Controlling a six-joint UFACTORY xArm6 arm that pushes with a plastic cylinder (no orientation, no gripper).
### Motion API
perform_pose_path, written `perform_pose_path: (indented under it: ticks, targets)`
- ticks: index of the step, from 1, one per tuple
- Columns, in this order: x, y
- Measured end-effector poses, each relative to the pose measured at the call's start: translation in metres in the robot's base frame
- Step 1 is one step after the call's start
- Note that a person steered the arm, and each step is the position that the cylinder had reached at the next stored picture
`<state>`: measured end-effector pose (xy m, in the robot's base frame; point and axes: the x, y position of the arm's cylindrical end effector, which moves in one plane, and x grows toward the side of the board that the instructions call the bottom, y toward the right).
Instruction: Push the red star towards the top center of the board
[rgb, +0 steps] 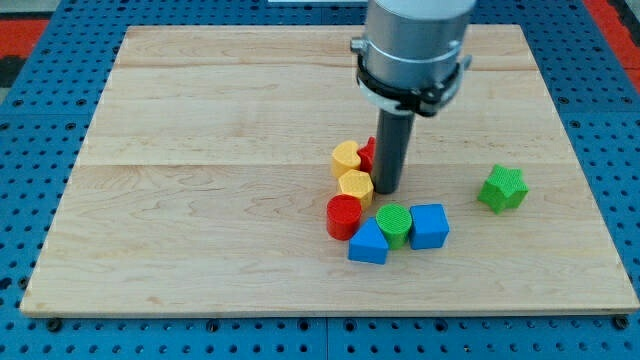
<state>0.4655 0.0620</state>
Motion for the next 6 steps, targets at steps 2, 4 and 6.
perform_pose_path:
  ticks: [2, 4, 6]
  targets:
    - [-0.09, -0.004]
    - [-0.158, -0.035]
    - [-0.158, -0.035]
